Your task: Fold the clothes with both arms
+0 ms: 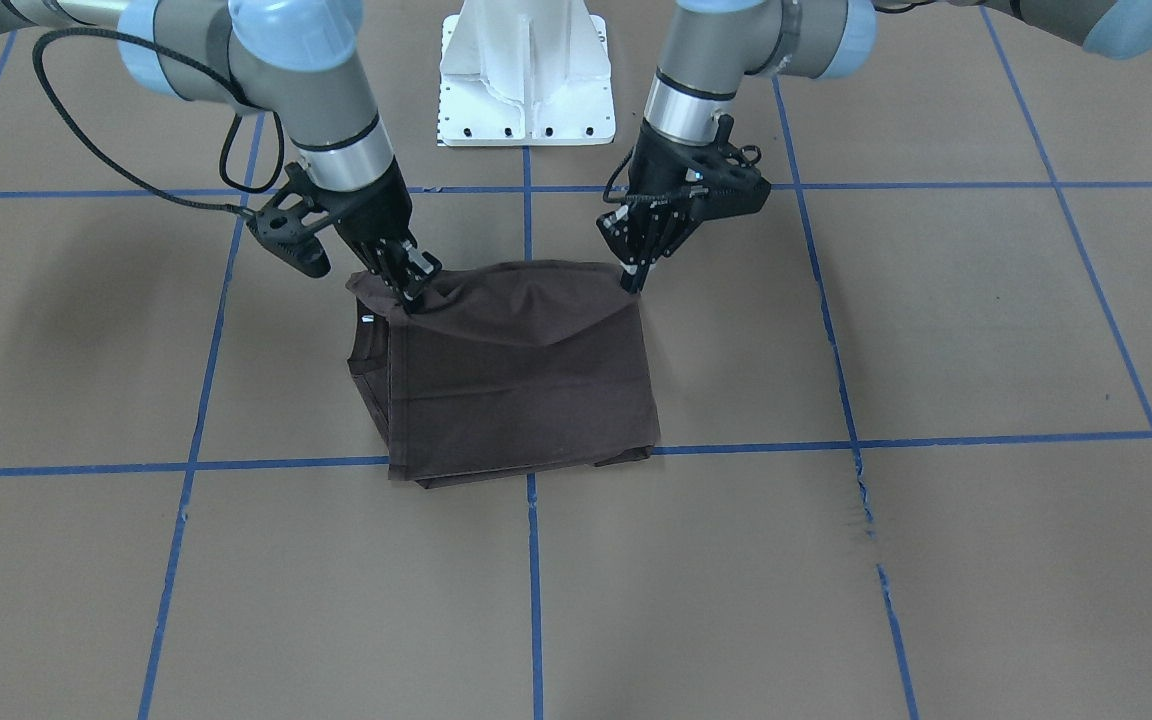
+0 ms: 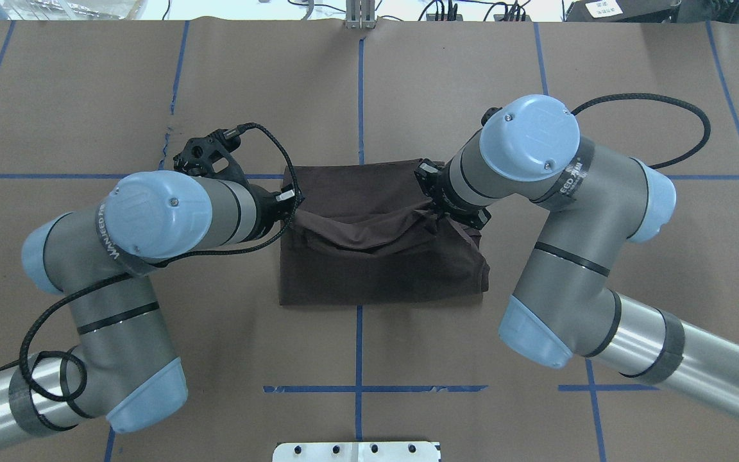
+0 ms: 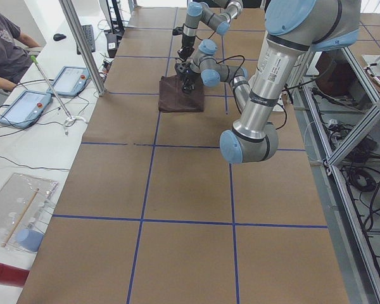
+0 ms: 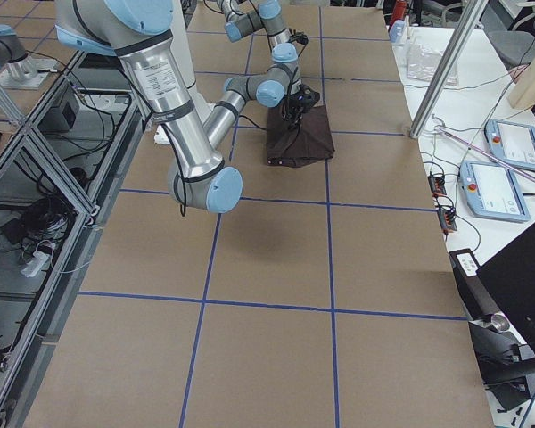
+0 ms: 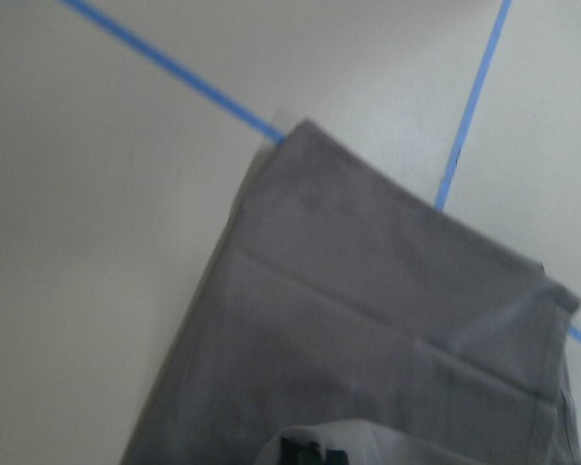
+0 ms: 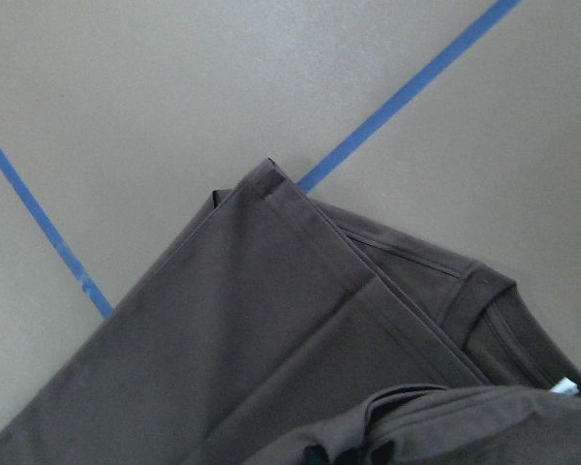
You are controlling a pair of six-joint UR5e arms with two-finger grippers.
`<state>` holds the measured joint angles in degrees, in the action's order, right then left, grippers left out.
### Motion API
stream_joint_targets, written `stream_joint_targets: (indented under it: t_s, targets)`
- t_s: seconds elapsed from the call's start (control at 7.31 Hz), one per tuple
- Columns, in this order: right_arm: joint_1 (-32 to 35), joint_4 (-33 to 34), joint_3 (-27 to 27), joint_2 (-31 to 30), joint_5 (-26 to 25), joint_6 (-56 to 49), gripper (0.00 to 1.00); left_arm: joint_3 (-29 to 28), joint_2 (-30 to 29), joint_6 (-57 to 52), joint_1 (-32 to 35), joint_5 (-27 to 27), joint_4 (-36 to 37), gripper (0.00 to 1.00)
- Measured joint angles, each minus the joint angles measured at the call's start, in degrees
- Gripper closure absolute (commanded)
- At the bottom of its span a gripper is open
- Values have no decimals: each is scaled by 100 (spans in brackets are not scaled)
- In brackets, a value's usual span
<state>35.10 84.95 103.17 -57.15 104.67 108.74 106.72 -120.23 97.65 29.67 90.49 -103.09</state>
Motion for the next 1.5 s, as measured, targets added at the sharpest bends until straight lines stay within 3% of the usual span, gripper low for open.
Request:
stream_joint_targets:
  t_s: [0.14, 0.27, 0.41, 0.55, 0.82, 1.23, 1.37, 1.5]
  targets:
    - [91, -371, -441, 108, 12, -27, 100, -389, -81, -202, 124, -4, -246, 100]
    - [160, -646, -860, 245, 24, -62, 100, -778, -135, -326, 188, -13, -576, 78]
    - [258, -822, -1356, 489, 77, -164, 1, -1279, -262, -449, 286, -23, -920, 43]
    - [447, -1076, -1945, 775, 256, -362, 0, -1909, -496, -723, 506, -24, -1236, 0]
    - [849, -1566, -2628, 1066, 715, -747, 0, -2527, -741, -1154, 877, 42, -1647, 0]
    - [1152, -1680, -2665, 1059, 1133, -1044, 0, -1984, -507, -1231, 985, 329, -1715, 0]
    - [1162, -1678, -2457, 881, 1183, -1068, 23, -1668, -274, -1362, 989, 493, -1706, 0]
    - [1151, -1659, -2163, 642, 1182, -1070, 99, -1371, -38, -1583, 991, 629, -1701, 0]
